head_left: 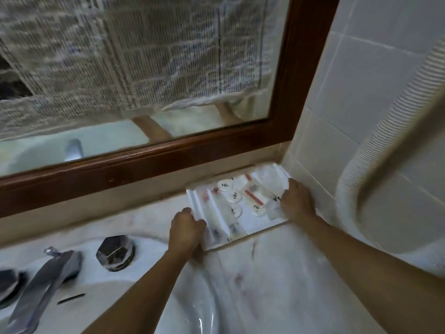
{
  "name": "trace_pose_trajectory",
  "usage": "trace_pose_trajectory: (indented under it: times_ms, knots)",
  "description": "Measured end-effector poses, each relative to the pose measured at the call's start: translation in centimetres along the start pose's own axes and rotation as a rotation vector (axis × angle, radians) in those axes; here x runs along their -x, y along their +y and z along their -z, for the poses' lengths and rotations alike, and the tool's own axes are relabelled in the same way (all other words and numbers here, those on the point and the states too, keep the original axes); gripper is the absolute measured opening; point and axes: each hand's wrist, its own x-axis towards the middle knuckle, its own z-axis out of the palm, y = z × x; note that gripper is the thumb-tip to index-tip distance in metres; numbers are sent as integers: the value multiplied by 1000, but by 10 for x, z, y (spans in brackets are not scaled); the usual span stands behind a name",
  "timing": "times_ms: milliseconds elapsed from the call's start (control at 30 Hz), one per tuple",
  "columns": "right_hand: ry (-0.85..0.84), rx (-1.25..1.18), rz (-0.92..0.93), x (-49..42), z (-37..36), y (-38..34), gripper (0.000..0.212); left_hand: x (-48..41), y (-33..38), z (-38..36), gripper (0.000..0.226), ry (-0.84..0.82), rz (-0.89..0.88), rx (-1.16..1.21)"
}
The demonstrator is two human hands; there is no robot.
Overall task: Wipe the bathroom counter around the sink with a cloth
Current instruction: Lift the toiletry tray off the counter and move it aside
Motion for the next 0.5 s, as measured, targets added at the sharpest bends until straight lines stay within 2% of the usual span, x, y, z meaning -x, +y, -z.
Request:
trace_pose_trajectory:
  times_ms: [100, 267, 500]
  knots:
    - [58, -31, -9, -5, -5, 1, 31, -6, 2, 0, 13, -20, 42, -10]
    - [12, -123, -201, -1, -1, 0, 22, -7, -2, 14, 28, -112, 82, 12]
    - [-18, -321, -349, 36, 10, -1, 38, 15, -8, 44, 42, -91, 118, 122]
